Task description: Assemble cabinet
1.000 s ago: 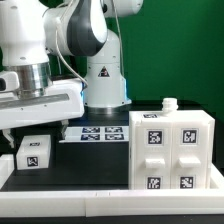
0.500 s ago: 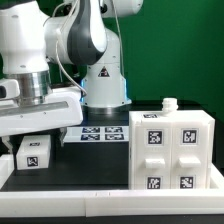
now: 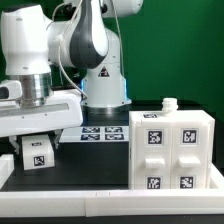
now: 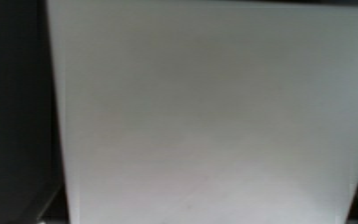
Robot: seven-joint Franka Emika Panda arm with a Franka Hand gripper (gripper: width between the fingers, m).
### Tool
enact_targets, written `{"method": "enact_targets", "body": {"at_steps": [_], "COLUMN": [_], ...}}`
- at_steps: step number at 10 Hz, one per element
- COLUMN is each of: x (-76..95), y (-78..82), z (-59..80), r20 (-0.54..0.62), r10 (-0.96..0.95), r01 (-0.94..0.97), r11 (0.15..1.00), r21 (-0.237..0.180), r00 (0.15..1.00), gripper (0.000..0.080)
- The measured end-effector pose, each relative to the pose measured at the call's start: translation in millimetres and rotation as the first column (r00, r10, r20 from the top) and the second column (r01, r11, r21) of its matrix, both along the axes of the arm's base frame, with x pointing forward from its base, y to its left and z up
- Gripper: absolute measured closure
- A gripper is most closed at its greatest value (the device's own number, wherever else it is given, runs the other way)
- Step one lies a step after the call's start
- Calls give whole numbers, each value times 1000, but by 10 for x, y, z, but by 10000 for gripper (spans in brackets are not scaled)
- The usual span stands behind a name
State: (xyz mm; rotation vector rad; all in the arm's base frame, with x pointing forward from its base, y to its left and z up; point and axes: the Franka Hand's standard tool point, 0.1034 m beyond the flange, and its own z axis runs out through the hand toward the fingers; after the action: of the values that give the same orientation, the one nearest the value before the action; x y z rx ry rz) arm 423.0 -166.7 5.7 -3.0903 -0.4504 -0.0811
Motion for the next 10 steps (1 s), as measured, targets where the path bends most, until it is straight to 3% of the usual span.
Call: {"method": "enact_targets", "body": {"at_steps": [2,4,8,10], "x": [16,89,331,587], "y": [12,199,828,1270], "z": [22,224,982,1343], "r20": [3,13,-30,-48], "r10": [3,-5,-14,-107], "r01": [-3,5,16,110], "r11": [1000,1000,999,992], "r21": [-1,1,51,68], "r00": [1000,1000,999,993], "gripper": [242,242,243,243]}}
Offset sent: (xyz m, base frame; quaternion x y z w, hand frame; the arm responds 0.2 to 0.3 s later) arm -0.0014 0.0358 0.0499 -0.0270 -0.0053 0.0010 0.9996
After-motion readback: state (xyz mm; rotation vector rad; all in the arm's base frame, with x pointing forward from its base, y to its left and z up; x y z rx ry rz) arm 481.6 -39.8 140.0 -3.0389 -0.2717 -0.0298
